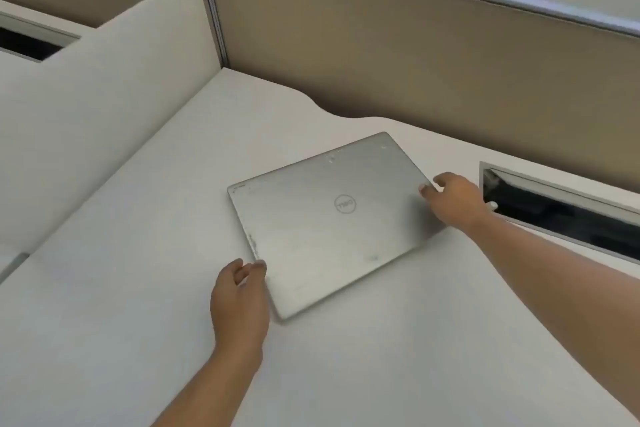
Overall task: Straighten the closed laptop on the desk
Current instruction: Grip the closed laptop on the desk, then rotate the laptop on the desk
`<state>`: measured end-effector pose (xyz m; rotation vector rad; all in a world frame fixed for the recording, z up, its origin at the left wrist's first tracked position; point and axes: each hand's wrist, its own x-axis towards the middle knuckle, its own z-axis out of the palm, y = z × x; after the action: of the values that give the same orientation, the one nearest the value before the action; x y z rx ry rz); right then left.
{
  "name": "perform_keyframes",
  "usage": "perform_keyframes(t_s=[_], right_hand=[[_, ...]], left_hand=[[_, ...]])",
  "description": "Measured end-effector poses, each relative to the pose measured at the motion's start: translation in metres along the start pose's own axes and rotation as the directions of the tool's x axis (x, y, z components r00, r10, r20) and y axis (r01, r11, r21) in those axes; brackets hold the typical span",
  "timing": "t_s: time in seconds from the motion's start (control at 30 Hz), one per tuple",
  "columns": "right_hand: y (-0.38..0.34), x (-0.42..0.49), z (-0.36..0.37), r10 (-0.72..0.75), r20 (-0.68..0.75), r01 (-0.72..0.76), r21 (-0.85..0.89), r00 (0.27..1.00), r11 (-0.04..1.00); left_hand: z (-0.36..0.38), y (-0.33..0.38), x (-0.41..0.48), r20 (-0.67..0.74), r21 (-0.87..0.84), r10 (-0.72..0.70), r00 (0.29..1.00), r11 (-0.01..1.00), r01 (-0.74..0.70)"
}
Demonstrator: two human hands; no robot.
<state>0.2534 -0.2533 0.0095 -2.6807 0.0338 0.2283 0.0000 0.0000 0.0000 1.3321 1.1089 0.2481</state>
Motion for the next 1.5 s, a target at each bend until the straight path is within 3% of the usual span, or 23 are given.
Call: perform_keyframes(t_s=[0.1,0.3,0.53,0.73,1.13,1.5], right_hand=[[0.001,0.022,0.007,0.037,0.017,-0.035,-0.127,0.999,0.991],[0.004,0.041,0.028,0.007,-0.042,-0.009,-0.053,0.999,0.999],[-0.004,0.051,0.036,0.173,0.002,-0.173,-0.025,0.985,0.985],[0.004,0.041,0.018,0.241,-0.027,-0.24,0.022,0.97,0.97],[0.076,-0.093,-0.031,0.341,-0.102,-0.337,0.053,0.934,0.94],[0.135,-0.193,-0.02,0.443,-0.111,-0.433,0.102,0.889,0.895]], left_hand=[[0.008,0.001,0.012,-0.014,0.036,0.051,0.999,0.998,-0.051],[0.025,0.003,0.022,-0.011,0.098,0.033,0.999,0.995,-0.032],[0.032,0.019,0.042,-0.001,0.172,-0.049,0.999,0.984,0.049],[0.023,0.02,0.044,0.12,0.061,-0.075,0.99,0.996,0.068],[-0.017,-0.013,-0.046,0.328,0.251,-0.134,0.935,0.967,0.05],[-0.034,-0.054,-0.087,0.264,0.336,-0.159,0.951,0.94,0.064]])
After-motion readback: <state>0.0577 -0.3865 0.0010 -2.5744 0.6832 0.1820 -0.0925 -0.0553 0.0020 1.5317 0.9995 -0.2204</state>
